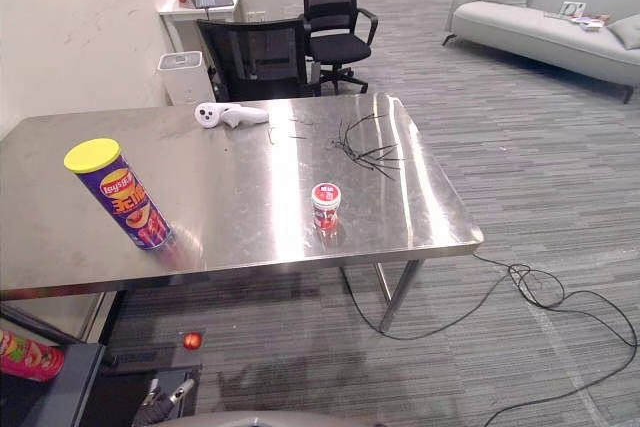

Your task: Put the gum and the chips on the shelf.

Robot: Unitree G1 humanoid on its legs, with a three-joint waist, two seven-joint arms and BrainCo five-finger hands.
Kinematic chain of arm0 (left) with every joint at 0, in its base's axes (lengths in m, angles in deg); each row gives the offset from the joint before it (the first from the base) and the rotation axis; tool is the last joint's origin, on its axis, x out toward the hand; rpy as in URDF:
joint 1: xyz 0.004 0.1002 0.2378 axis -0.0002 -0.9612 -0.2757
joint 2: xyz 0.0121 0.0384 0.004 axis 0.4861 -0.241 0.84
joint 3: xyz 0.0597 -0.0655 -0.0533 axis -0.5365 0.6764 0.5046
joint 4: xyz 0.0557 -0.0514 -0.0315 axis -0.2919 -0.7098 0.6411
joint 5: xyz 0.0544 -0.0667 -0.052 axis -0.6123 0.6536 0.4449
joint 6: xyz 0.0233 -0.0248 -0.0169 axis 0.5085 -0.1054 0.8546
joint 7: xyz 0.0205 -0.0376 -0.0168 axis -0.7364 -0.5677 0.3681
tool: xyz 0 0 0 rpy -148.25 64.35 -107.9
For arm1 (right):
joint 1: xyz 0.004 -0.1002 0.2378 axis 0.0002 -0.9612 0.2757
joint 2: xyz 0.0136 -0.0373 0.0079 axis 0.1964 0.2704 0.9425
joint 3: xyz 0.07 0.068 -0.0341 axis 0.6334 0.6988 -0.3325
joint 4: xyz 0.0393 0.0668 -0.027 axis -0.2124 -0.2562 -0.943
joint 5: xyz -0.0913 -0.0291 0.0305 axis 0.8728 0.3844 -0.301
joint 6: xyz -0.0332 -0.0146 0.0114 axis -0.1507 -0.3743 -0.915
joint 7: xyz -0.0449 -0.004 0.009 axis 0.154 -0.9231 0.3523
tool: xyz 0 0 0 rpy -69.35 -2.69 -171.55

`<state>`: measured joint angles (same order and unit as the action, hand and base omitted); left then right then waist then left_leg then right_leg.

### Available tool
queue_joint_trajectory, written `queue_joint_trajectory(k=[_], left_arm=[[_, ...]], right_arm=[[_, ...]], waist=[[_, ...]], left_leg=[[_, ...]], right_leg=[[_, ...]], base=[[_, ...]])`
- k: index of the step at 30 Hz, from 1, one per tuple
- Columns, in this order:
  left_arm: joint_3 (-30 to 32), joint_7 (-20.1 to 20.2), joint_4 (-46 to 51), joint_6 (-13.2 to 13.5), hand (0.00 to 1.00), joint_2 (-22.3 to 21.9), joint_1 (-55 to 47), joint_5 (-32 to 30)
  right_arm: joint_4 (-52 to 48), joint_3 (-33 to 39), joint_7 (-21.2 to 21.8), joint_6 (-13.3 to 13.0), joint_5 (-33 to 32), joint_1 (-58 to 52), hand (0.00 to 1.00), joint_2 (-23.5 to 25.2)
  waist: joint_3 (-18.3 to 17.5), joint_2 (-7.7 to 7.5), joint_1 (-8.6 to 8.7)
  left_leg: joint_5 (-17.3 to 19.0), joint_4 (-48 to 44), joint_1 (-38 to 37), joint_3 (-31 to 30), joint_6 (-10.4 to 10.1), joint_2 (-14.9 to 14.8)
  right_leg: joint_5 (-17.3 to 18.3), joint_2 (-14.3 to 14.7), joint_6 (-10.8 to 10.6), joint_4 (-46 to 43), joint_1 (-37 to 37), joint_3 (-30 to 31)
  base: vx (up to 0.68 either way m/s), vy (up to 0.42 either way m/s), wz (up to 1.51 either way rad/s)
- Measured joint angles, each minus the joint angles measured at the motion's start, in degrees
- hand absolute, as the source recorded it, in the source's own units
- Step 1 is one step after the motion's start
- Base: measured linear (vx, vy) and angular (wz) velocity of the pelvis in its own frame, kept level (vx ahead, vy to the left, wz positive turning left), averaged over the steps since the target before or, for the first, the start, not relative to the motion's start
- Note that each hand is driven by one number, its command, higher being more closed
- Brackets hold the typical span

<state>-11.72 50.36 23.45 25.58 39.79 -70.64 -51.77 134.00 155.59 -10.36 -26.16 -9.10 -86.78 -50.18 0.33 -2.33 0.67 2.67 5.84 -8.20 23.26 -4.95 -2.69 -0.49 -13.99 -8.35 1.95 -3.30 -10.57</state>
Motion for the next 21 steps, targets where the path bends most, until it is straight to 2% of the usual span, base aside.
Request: queue_joint_trajectory(k=[3, 4, 5, 7, 10, 11, 12, 14, 17, 18, 21], left_arm=[[-0.1, -0.3, 0.2, 0.5, 0.00, 0.2, -1.2, 0.0], [-0.5, -0.6, 0.4, 0.6, 0.00, 0.2, -1.4, 0.1], [-0.8, -0.9, 0.4, 0.8, 0.00, 0.2, -1.5, 0.2], [-2.3, -1.9, 1.1, 2.5, 0.00, 0.5, -1.7, 0.5], [-4.4, -1.1, 2.1, 3.1, 0.00, 1.3, -2.2, 3.1], [-5.0, -0.7, 2.1, 3.1, 0.00, 1.5, -2.2, 3.6], [-6.6, 0.7, 2.1, 3.0, 0.00, 2.0, -2.9, 5.3], [-8.9, 2.1, 1.8, 3.0, 0.00, 2.8, -3.6, 6.1], [-13.2, 6.6, 0.4, 1.8, 0.00, 4.0, -4.8, 12.0], [-15.0, 8.8, -0.4, 1.3, 0.00, 4.3, -5.3, 13.1], [-18.1, 11.2, -0.8, 0.7, 0.00, 4.4, -6.0, 14.2]], right_arm=[[-6.2, -2.7, -1.6, -0.6, 0.0, 0.3, 0.00, -2.0], [-13.9, -5.9, -2.6, -0.8, 0.1, -0.1, 0.00, -2.4], [-16.8, -7.8, -3.4, -1.1, 0.3, -0.2, 0.00, -2.8], [-30.7, -13.3, -5.9, -2.1, 1.5, -0.8, 0.00, -3.5], [-43.7, -18.9, -7.6, -4.2, 8.2, -0.3, 0.00, -5.5], [-45.1, -20.0, -7.7, -4.6, 9.4, 0.1, 0.00, -6.1], [-47.9, -22.8, -7.2, -5.5, 12.1, 1.1, 0.00, -7.4], [-50.6, -26.1, -6.4, -5.9, 12.6, 1.5, 0.00, -8.5], [-55.0, -32.6, -1.9, -6.7, 12.5, 1.8, 0.00, -11.1], [-56.6, -35.0, 0.4, -7.4, 12.5, 1.8, 0.00, -12.5], [-59.9, -38.3, 3.8, -8.4, 12.4, 1.7, 0.00, -14.0]], waist=[[-0.4, -0.44, 0.97], [-0.6, -0.61, 0.93], [-0.7, -0.67, 0.94], [-1.1, -0.78, 1.06], [-2.6, -0.96, 1.00], [-2.6, -1.00, 1.00], [-2.8, -1.07, 1.01], [-2.8, -1.10, 0.88], [-2.9, -0.84, 0.89], [-2.9, -0.82, 0.98], [-2.8, -0.65, 0.95]], left_leg=[[0.0, 0.0, 0.0, 0.4, 0.0, -0.2], [0.1, 0.0, 0.0, 1.1, -0.1, -0.2], [0.1, 0.0, 0.1, 1.3, -0.1, -0.2], [0.1, -0.1, 0.2, 1.3, -0.2, -0.2], [-0.1, -0.4, 1.2, 1.1, 0.1, -0.1], [-0.1, -0.4, 1.2, 1.1, 0.1, -0.1], [0.0, -0.4, 1.1, 0.9, 0.1, -0.1], [0.0, -0.4, 1.2, 0.5, 0.0, -0.1], [0.3, -0.4, 1.5, -0.4, 0.1, -0.1], [0.6, -0.7, 1.5, -0.4, 0.2, -0.2], [2.8, -4.5, 2.9, -0.4, 0.1, -0.8]], right_leg=[[0.1, 0.2, 0.1, 0.1, 0.2, 0.3], [0.1, 0.3, 0.2, 0.2, 0.8, 1.0], [0.1, 0.4, 0.2, 0.1, 1.0, 1.2], [0.1, 0.4, 0.2, 0.2, 1.2, 1.3], [-0.1, 0.4, -0.1, 0.1, 2.3, 1.3], [-0.1, 0.4, -0.1, 0.1, 2.3, 1.3], [-0.1, 0.4, -0.1, 0.1, 2.3, 1.4], [-0.1, 0.5, -0.1, 0.1, 2.5, 1.5], [-0.1, 0.6, -0.1, -0.1, 3.2, 1.7], [-0.2, 0.6, -0.1, -0.2, 3.2, 1.8], [-0.2, 0.5, -0.2, -0.4, 3.2, 1.9]], base=[[-0.02, -0.032, -0.10], [-0.02, -0.020, -0.20], [-0.01, -0.022, -0.19], [0.00, -0.009, -0.04], [0.02, -0.013, 0.01], [0.04, -0.027, -0.01], [0.04, -0.024, -0.03], [0.03, -0.026, -0.05], [0.03, -0.039, -0.07], [0.01, -0.026, -0.05], [0.00, -0.031, -0.06]])
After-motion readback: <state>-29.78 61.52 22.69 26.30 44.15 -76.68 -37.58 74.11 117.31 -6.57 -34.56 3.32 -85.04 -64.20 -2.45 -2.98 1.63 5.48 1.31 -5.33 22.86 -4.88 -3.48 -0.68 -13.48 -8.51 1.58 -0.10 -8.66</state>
